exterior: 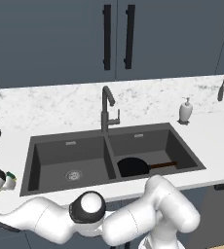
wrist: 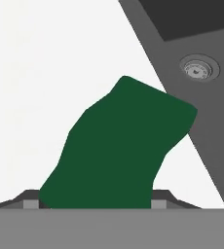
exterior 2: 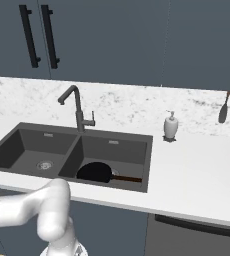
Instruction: Pick the pan and sponge and place them into the sink. Then turn on the water.
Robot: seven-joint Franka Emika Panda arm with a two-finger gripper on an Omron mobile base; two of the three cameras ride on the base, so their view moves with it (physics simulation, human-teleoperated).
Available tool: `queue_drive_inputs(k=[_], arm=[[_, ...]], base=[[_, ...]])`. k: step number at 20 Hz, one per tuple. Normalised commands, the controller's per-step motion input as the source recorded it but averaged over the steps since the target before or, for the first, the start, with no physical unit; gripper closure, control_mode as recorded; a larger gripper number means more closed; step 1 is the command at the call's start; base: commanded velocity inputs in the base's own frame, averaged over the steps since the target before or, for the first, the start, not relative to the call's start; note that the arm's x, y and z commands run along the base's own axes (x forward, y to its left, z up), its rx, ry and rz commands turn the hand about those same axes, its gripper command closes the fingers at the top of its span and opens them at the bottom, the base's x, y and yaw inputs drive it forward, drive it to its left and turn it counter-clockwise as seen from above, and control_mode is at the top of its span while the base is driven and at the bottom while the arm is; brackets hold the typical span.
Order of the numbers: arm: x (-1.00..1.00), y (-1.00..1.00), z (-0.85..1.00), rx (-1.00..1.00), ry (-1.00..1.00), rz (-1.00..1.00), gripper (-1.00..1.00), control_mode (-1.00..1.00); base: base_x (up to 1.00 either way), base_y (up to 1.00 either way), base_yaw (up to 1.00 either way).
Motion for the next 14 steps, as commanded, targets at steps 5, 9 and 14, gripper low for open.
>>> queue_drive_inputs(k=[5,9,14], arm=[[-0.55,-0.34,0.70,0.01,0.00,-0.07,1.00,-1.00],[-0.44,-0.54,0.54,0.01,0.00,-0.09,1.00,-1.00],[-0.10,-0.81,0.19,0.00,0.00,-0.09,1.00,-1.00]], base=[[0.00,0.00,0.00],[0.00,0.00,0.00],[0.00,0.00,0.00]])
